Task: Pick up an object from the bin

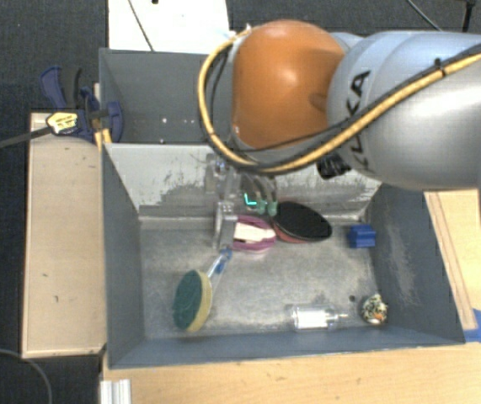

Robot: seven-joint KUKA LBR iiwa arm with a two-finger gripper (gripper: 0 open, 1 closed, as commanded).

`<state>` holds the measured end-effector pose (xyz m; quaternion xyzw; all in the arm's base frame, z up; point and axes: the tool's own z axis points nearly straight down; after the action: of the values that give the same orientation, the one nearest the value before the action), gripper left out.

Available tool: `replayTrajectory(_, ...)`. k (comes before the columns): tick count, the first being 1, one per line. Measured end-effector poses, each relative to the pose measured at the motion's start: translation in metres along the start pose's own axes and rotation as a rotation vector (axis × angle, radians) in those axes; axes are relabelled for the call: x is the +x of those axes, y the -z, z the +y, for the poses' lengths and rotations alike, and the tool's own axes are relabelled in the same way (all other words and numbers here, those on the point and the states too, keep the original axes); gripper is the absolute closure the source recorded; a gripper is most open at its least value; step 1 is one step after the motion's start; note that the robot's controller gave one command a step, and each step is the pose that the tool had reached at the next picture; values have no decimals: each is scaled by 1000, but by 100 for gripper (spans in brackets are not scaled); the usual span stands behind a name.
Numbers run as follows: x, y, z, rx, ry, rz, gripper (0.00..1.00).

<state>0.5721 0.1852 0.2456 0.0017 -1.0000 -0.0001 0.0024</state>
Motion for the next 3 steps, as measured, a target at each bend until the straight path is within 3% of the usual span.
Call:
replayTrajectory(1, 65, -105, -48, 3, 105, 5, 0)
replayTrajectory(2, 75, -180, -9, -1, 184, 0, 0)
replayTrajectory(3, 76, -160, 49, -4, 23, -8, 0)
